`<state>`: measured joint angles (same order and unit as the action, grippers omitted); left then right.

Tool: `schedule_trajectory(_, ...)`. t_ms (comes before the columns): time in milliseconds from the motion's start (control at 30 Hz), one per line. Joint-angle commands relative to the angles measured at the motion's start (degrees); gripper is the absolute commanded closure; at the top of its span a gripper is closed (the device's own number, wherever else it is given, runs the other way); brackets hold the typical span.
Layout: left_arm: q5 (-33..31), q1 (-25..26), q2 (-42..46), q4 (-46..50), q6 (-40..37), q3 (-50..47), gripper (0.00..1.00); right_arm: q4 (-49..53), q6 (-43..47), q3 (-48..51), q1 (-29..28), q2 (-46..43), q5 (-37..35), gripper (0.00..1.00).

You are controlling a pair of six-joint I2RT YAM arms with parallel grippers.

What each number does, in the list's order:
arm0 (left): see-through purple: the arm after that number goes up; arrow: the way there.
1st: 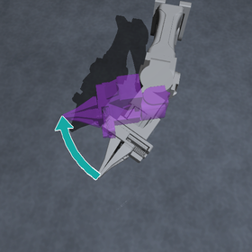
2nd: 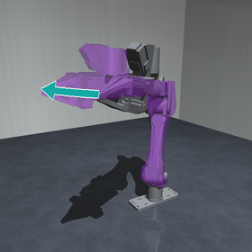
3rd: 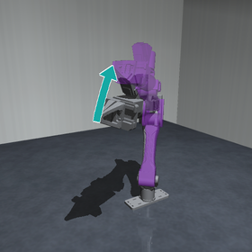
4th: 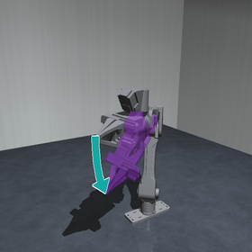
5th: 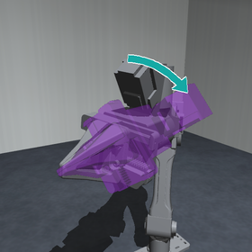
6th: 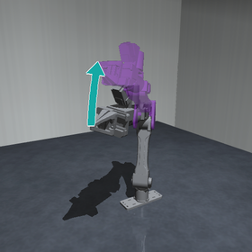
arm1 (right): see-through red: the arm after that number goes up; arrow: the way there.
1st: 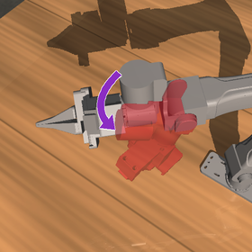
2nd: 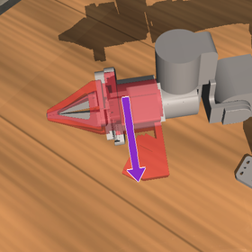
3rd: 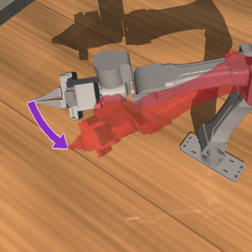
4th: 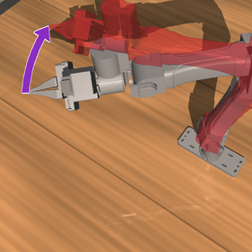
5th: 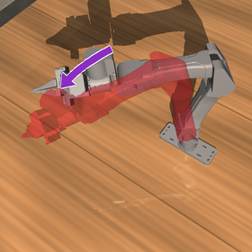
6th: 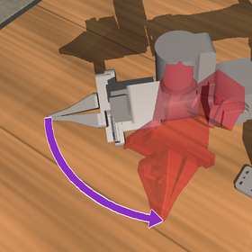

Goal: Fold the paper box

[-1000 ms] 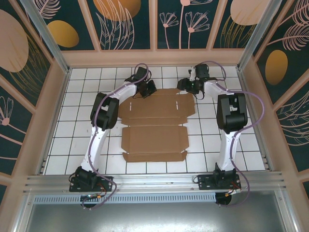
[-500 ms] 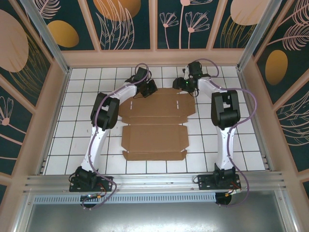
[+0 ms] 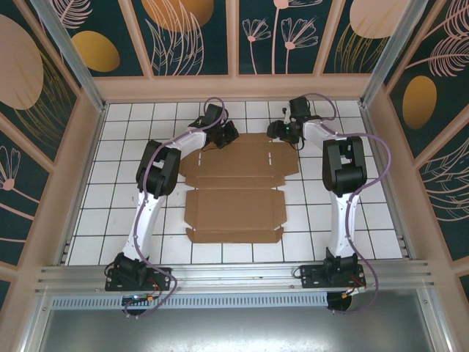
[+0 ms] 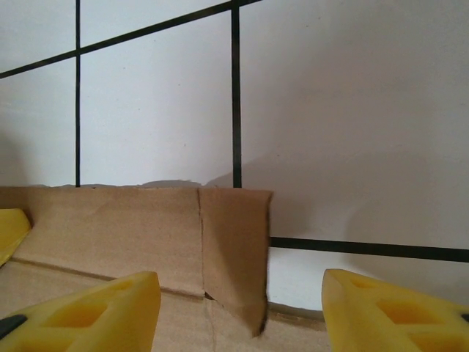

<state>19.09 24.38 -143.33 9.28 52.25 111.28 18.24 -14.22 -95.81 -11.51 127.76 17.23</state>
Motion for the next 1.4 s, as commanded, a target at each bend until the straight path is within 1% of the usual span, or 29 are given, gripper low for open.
schedule_trajectory(0,-1.3,-0.7,-0.6,4.5,0.5,-2.5,1.00,-0.3,-0.2,-2.3,-0.9,0.4,3.3,0.42)
schedule_trajectory(100,-1.2,-0.7,-0.6,4.3,0.6,-2.5,1.00,0.9,1.2,-5.0,-2.3,1.2,4.5,0.47)
schedule_trajectory(200,-1.0,-0.6,-0.6,4.2,0.7,-2.7,1.00,0.7,2.3,-5.4,-3.8,1.5,4.2,0.51)
schedule_trajectory(433,-0.4,-0.7,-0.7,3.7,1.0,-3.4,1.00,3.1,3.3,-8.0,-5.6,5.7,4.1,0.52)
schedule_trajectory(567,0.0,-0.7,-0.5,3.3,1.4,-3.5,1.00,3.0,3.3,-7.6,-5.6,4.9,4.0,0.53)
schedule_trajectory(633,0.5,-0.8,-0.1,3.0,1.5,-3.1,1.00,1.8,3.7,-5.3,-5.4,1.2,3.5,0.53)
schedule_trajectory(767,2.2,-1.3,2.2,1.8,1.7,-1.8,1.00,-4.0,1.5,4.7,-2.9,-10.1,3.9,0.48)
schedule_trajectory(833,3.5,-1.5,3.7,1.0,2.1,-0.8,1.00,-6.7,-0.3,10.3,-1.4,-15.6,1.8,0.46)
schedule_trajectory(933,6.5,-1.6,7.4,-2.9,3.0,-1.0,0.91,-10.5,-3.4,18.8,1.2,-22.7,-0.7,0.44)
schedule_trajectory(1000,10.0,-1.6,10.0,-8.7,5.1,-4.0,0.85,-12.4,-4.5,24.0,2.9,-26.3,-2.1,0.42)
schedule_trajectory(1067,11.5,-1.6,11.6,-9.5,5.9,-6.0,0.85,-12.7,-5.4,27.5,4.2,-28.0,-2.6,0.41)
schedule_trajectory(1133,11.5,-1.5,13.8,-9.4,5.0,-9.5,0.86,-13.3,-5.7,30.2,5.4,-28.7,-2.1,0.40)
schedule_trajectory(1267,9.5,-1.5,19.3,-7.7,2.8,-20.3,0.90,-13.7,-5.6,33.3,6.1,-28.5,-1.4,0.36)
schedule_trajectory(1367,9.0,-1.5,22.7,-8.9,3.2,-29.0,0.93,-14.5,-5.1,34.1,6.4,-26.7,2.3,0.34)
